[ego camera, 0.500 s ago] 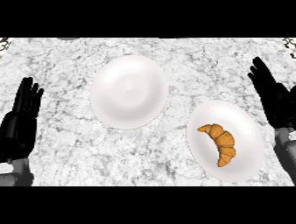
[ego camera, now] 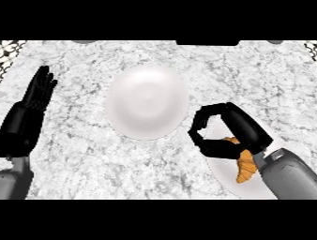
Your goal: Pick the croissant from the plate and place it in the plate
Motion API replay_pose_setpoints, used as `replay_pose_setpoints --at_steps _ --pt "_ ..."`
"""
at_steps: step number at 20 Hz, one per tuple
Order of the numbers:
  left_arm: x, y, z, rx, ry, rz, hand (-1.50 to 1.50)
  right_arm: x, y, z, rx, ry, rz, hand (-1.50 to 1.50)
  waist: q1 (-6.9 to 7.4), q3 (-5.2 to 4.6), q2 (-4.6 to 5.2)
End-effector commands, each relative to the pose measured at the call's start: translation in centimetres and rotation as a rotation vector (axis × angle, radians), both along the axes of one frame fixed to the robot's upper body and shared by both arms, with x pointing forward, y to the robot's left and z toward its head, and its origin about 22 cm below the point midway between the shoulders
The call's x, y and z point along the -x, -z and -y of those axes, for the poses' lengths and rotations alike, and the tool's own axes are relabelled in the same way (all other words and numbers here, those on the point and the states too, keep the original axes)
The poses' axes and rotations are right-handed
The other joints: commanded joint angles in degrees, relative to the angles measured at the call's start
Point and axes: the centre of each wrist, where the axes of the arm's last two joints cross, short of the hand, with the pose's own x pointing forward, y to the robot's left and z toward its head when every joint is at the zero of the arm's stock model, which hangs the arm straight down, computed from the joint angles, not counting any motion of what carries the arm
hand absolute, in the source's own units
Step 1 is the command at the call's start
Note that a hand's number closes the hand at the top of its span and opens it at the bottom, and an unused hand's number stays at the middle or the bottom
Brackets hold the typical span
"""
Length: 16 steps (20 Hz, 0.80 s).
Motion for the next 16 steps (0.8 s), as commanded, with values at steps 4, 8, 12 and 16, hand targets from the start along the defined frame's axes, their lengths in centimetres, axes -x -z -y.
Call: replay_pose_setpoints --at_steps 4,8,12,16 --pt "-1.6 -3.0 0.3 -0.020 0.046 -0.019 0.00 6.8 10.4 -4.7 -0.213 0.071 -0.012 -1.50 -0.89 0.59 0.95" --pt "-2.0 -3.4 0.0 -0.026 0.036 -0.026 0.00 9.3 12.0 -1.7 -0.377 0.034 0.028 -1.50 -1.33 0.48 0.71" --pt "-1.5 -1.7 -1.0 -0.043 0.053 -0.040 0.00 7.2 7.8 1.7 -0.335 0.054 0.155 -1.50 -1.11 0.38 0.62" --pt "-1.7 -2.6 -0.2 -0.041 0.048 -0.019 0.00 5.6 3.0 3.3 -0.109 0.099 0.194 -1.50 -1.07 0.31 0.51"
